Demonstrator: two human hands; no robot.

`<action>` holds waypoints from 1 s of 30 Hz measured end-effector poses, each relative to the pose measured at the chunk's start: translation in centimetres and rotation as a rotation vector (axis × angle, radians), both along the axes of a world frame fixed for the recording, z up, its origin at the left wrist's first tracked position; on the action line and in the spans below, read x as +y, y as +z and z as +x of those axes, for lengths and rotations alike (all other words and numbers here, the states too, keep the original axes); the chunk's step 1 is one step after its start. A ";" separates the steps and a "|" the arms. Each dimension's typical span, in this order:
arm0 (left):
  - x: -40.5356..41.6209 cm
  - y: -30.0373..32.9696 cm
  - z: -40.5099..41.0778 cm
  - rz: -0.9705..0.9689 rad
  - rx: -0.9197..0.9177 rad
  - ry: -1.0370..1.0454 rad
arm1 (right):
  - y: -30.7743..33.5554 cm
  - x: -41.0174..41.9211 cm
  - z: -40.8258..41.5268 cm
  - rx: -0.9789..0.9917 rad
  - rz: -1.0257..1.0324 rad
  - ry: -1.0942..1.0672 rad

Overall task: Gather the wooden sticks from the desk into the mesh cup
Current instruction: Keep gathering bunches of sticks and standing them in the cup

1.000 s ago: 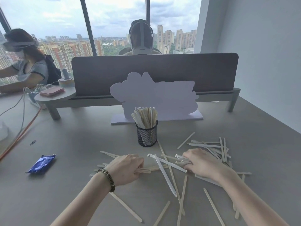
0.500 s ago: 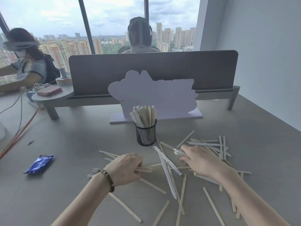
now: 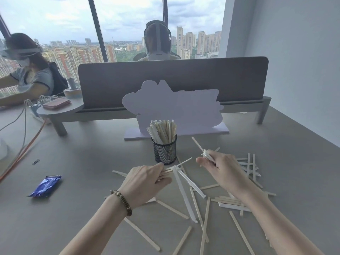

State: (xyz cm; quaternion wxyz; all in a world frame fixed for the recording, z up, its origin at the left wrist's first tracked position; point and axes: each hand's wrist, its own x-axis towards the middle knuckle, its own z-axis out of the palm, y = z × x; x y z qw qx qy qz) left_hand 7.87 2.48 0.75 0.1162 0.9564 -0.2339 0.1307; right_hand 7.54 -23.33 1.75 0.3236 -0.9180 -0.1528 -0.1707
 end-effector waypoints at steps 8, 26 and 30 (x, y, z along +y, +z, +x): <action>0.0 0.3 0.1 -0.180 -0.052 0.084 | -0.2 0.2 0.0 -0.179 0.107 -0.040; -2.0 1.6 -0.2 -0.795 0.011 0.074 | 0.1 1.0 -0.2 0.082 0.837 0.046; -2.2 1.2 0.0 -0.881 -0.024 0.082 | -0.2 1.4 -0.5 0.105 0.871 0.055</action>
